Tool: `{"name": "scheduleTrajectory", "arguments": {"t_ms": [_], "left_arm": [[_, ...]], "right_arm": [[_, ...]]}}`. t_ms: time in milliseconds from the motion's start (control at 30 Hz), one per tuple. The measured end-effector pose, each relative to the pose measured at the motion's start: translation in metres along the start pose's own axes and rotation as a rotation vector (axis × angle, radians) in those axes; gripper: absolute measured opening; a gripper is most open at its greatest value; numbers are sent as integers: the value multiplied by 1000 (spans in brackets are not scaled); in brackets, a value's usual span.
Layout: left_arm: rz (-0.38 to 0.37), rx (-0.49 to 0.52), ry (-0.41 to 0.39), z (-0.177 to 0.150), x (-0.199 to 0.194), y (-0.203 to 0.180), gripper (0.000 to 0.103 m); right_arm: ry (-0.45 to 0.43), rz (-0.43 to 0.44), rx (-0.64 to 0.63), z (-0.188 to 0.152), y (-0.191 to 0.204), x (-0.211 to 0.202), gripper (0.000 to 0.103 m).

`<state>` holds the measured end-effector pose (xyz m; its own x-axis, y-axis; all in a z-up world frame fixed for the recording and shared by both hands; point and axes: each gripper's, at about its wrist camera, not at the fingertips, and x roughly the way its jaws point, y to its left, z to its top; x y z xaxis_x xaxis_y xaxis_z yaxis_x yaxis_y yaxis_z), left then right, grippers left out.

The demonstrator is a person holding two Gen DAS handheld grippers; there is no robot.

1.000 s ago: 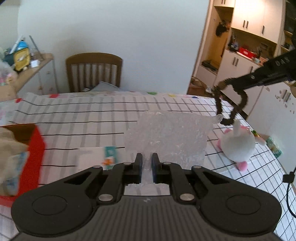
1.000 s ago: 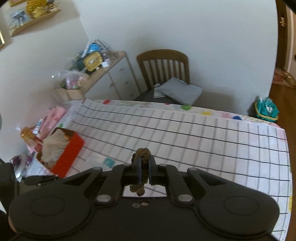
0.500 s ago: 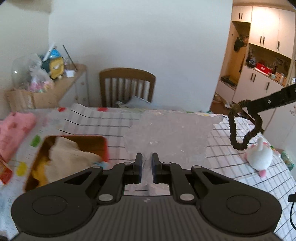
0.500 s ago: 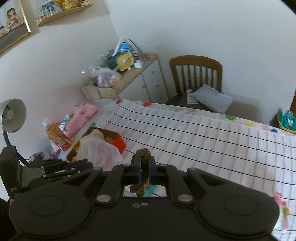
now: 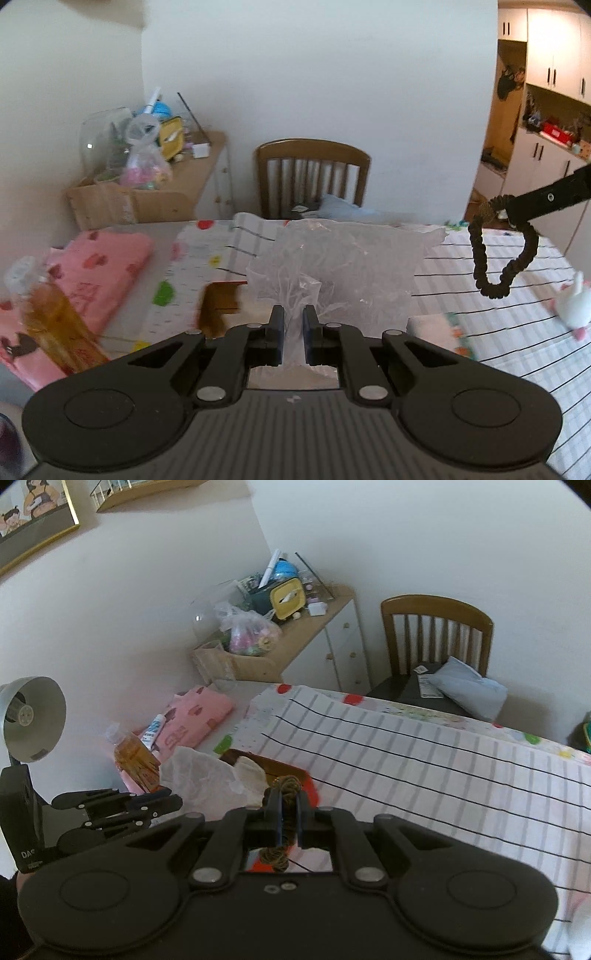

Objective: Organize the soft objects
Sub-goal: 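Carry the hair tie with the right tool while the left tool carries the bubble wrap to the tin, then open the right tool releasing the hair tie while the left tool releases the bubble wrap into the tin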

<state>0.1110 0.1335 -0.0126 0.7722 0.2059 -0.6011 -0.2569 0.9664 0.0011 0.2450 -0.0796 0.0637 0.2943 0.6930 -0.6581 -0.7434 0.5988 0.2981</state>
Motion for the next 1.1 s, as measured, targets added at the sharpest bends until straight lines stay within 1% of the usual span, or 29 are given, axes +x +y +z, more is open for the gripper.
{"name": "scheduleTrajectory", "arguments": {"t_ms": [100,233,333,400,600,733,900,1100], "left_arm": [[23,-1,10,-1,5,22,10],[50,-12,25,-2,15,46,10],[66,-10,43,-3,27,55,10],[71,-12,58,-4,37,58,10],[52,-1,103,-8,67,56,10],[17,3,134,-11,84,51,10],[-24,24,167,-16,97,43,10],[-45,34,210,-21,113,40,10]], "right_arm": [[11,3,2,5,15,23,6],[27,-21,-3,9,29,55,6],[34,-62,-17,11,36,79,7],[39,-73,-8,11,38,93,7],[47,-118,-10,10,43,134,7],[56,-135,-16,6,45,157,7],[86,-128,-6,-3,45,177,7],[106,-118,1,-16,45,191,7]]}}
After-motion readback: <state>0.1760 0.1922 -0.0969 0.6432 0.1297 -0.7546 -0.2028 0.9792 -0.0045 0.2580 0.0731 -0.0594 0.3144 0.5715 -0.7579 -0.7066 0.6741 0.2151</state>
